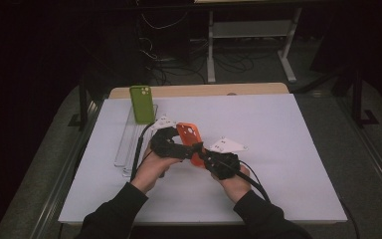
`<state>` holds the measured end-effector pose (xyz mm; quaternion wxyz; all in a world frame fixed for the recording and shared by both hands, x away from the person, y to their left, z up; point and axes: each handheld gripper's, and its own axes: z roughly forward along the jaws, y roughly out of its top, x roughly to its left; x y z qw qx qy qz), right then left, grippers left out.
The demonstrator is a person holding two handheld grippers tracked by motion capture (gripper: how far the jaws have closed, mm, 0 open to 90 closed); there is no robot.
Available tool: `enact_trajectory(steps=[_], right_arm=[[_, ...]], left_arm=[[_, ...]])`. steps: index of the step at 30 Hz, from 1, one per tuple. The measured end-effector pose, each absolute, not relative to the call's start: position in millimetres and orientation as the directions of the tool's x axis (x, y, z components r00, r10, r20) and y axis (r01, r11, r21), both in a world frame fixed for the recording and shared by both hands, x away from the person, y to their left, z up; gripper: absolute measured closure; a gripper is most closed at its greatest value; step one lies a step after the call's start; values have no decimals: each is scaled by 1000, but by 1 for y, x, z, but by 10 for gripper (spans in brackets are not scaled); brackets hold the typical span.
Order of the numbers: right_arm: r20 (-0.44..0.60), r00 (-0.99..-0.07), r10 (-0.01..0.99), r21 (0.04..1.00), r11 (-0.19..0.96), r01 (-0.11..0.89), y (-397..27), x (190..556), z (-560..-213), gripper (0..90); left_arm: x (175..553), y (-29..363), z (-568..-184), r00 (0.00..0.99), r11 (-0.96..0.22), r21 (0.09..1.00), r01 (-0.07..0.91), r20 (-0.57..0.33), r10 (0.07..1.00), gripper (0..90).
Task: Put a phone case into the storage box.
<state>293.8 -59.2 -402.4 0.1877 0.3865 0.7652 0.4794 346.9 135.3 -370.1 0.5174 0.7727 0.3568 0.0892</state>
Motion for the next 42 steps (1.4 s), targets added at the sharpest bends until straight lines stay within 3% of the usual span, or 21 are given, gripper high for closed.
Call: enact_trajectory(steps=[6,9,16,30,32,36,42], right_arm=[[84,-635,768,875,248,415,-56,292,-403,813],[34,-648,761,880,284,380,-55,294,-406,810],[41,-650,759,868,295,400,-49,291,-410,809],[18,-662,749,866,319,385,-48,291,-411,784],[27,-672,740,866,318,385,-48,291,-410,748],[57,-693,718,862,315,397,-51,292,-410,547],[133,-725,676,853,294,431,-69,297,-406,394]], left_arm=[[346,135,-370,720,-194,863,466,-243,650,0],[346,136,-370,707,-183,865,468,-242,665,57],[348,139,-370,705,-165,862,480,-267,657,127],[348,141,-369,704,-146,862,485,-286,650,162],[348,141,-369,703,-143,863,484,-287,651,163],[347,143,-369,683,-128,857,499,-297,667,164],[349,145,-369,681,-135,862,488,-280,677,164]])
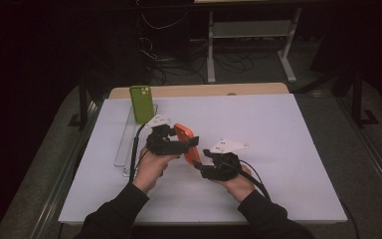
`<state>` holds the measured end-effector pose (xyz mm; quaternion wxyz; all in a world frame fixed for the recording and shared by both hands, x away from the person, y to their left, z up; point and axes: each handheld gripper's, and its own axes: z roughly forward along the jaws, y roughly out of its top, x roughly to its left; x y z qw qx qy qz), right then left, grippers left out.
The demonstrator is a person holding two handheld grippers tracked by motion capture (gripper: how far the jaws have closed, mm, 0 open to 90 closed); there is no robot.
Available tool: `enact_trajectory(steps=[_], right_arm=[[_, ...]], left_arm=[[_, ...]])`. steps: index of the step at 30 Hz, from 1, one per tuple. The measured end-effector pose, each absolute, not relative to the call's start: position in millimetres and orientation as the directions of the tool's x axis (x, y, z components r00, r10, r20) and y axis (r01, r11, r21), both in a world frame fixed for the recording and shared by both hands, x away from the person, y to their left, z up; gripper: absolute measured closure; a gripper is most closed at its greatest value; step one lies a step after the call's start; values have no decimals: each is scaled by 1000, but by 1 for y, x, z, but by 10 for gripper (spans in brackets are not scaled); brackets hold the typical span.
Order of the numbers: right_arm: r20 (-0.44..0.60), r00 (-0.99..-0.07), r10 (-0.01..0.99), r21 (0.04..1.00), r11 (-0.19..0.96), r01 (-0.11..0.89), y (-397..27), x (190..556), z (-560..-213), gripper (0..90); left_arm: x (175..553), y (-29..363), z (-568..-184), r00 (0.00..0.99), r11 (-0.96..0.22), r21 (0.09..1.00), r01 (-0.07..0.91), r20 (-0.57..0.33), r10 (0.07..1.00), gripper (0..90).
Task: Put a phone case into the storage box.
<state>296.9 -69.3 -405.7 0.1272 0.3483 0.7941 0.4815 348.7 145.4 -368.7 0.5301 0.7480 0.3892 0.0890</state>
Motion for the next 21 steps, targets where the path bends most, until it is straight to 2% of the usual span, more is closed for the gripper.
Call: enact_trajectory(steps=[6,12,14,17,21], right_arm=[[139,-749,648,850,310,426,-95,300,-405,288],[113,-725,679,849,313,425,-115,300,-407,143],[97,-718,689,847,322,423,-121,299,-409,119],[82,-705,704,838,335,432,-130,299,-412,18],[77,-681,728,833,328,445,-145,299,-414,0]], left_arm=[[346,145,-368,685,-163,865,475,-246,686,164],[348,148,-362,696,-193,874,445,-202,689,163],[349,150,-359,694,-209,872,443,-185,696,163],[354,155,-354,686,-200,876,438,-182,704,163],[361,163,-346,676,-189,879,437,-183,714,163]])
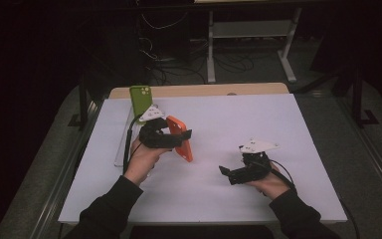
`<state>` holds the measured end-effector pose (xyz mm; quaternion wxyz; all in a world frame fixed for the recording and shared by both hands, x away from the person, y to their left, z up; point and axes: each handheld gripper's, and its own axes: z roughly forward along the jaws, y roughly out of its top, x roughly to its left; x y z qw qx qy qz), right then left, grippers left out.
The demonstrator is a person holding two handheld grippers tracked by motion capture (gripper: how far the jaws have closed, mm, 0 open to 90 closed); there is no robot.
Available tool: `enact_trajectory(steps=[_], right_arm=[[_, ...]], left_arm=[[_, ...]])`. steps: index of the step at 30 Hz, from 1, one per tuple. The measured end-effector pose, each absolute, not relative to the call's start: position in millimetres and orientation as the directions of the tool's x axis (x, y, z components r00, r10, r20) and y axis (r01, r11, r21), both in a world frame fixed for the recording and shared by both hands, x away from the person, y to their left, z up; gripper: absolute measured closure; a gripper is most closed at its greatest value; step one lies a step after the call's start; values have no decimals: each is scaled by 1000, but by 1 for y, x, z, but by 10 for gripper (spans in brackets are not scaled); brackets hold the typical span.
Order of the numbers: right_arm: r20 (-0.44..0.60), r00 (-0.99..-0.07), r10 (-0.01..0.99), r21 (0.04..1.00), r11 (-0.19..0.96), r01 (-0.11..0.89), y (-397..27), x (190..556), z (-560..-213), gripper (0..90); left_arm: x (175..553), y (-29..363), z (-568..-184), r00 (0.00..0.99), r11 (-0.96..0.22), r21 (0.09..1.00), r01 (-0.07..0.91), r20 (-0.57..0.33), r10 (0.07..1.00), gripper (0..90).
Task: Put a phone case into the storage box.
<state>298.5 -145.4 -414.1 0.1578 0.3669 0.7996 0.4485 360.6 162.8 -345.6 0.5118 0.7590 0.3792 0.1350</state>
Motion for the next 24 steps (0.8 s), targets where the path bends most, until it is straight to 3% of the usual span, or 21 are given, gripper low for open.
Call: enact_trajectory(steps=[24], right_arm=[[67,-670,740,834,326,444,-191,281,-429,0]], left_arm=[[391,196,-297,628,-142,901,409,-166,760,163]])
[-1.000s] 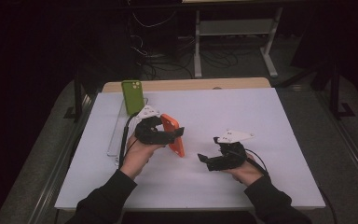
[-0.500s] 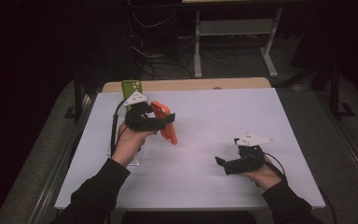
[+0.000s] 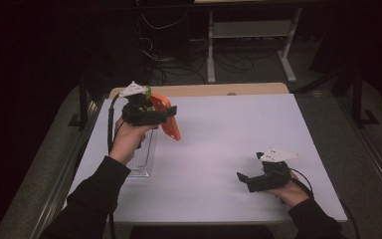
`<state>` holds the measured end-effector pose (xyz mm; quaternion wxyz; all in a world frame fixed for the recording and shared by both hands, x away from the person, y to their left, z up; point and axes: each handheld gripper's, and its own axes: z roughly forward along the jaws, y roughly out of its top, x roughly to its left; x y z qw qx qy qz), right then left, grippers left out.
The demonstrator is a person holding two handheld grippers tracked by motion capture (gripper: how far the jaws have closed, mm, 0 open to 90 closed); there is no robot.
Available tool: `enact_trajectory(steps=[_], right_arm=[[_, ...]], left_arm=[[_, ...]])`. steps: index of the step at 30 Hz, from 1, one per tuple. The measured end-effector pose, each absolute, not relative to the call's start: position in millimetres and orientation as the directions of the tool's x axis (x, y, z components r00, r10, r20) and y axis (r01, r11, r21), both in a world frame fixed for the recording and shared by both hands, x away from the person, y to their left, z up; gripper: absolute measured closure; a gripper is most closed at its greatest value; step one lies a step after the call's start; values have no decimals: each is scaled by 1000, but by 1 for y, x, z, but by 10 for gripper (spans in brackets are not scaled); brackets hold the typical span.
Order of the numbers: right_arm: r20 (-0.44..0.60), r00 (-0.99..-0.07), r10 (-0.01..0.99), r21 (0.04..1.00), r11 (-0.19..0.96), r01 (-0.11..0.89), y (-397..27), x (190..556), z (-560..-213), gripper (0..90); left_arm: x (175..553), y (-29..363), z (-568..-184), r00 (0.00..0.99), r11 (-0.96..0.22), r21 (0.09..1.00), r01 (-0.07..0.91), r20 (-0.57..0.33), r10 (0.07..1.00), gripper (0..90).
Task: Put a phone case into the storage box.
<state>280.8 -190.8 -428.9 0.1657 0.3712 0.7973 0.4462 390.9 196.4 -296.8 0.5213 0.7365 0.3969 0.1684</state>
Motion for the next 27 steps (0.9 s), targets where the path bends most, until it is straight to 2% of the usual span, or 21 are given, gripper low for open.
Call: enact_trajectory(steps=[15,27], right_arm=[[56,-674,736,832,339,439,-195,279,-430,0],[50,-676,736,830,346,438,-194,278,-430,0]], left_arm=[[416,216,-279,550,-118,920,374,-118,827,162],[435,226,-276,433,-102,919,381,-80,898,162]])
